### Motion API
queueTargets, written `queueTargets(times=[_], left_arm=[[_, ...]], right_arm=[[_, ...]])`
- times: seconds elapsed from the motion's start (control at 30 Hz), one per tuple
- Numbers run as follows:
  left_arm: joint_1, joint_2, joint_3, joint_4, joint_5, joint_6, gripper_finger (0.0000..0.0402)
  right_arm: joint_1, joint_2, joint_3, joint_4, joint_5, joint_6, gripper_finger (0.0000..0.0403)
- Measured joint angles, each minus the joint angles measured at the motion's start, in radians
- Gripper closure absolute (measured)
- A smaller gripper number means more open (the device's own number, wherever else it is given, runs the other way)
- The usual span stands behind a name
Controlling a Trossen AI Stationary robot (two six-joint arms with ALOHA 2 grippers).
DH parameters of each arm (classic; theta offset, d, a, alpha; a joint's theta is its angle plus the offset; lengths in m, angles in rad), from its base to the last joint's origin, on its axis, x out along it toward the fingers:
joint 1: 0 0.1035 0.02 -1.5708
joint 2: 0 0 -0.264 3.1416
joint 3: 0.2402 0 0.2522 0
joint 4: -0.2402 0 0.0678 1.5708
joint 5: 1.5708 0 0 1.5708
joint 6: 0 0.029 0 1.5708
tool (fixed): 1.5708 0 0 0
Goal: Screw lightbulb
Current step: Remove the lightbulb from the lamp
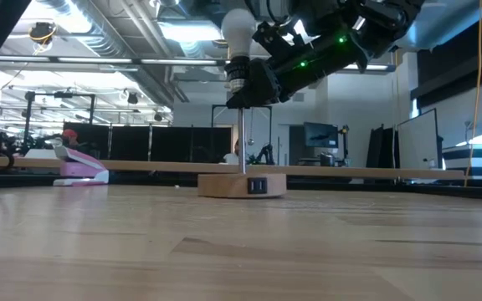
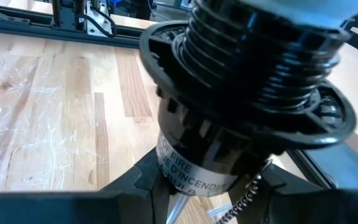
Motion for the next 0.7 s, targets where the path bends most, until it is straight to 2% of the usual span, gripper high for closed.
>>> queueTargets(times=[0.07, 0.17, 0.43, 0.7], left_arm=[[0.005, -0.012, 0.004, 0.005, 0.002, 0.03, 0.0078], [0.02, -0.036, 0.003, 0.008, 0.06, 0.151, 0.0072], [0.015, -0.071, 0.003, -0.028, 0.097, 0.627, 0.0077], [0.013, -0.068, 0.003, -0.031, 0.083, 0.836, 0.0075]], right_arm=[[0.0, 0.0, 0.0, 0.0, -0.001, 0.0, 0.0272], [0.0, 0.0, 0.001, -0.001, -0.001, 0.001, 0.0272], [0.0, 0.0, 0.001, 0.0, -0.002, 0.003, 0.0272], [0.0, 0.0, 0.001, -0.006, -0.002, 0.006, 0.0272]])
